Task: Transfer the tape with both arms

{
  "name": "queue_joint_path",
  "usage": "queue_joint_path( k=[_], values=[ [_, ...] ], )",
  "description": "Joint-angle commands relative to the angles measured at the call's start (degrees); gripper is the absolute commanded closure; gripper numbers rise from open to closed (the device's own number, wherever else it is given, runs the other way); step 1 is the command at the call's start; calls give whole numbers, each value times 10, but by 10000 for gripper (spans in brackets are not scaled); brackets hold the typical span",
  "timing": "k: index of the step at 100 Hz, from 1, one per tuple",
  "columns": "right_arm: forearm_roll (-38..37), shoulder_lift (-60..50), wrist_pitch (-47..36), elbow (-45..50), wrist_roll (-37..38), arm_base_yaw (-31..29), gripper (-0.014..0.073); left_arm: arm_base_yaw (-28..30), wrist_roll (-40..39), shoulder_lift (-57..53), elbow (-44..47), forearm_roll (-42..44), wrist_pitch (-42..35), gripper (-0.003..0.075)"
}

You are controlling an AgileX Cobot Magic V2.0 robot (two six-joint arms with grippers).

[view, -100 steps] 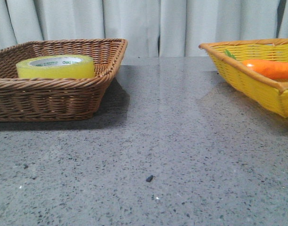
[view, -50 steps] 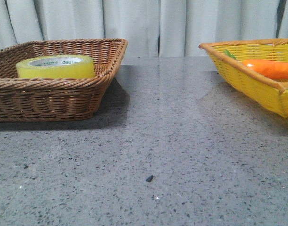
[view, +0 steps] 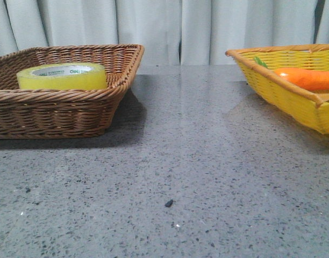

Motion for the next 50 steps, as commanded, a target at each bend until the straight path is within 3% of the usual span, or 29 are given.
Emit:
queue_joint_path(
  k=[1,25,40,50],
  values=[
    [1,6,-53,11,-3,-57,660,2,-5,-17,6,-1,-34,741],
    [1,-10,67,11,-3,-171,660,2,-5,-17,6,-1,-34,741],
    [1,-51,180,11,-3,-211,660,2,-5,-17,6,-1,-34,741],
    [1,-55,205,11,-3,-217,660,2,-5,-17,6,-1,-34,741]
  ],
)
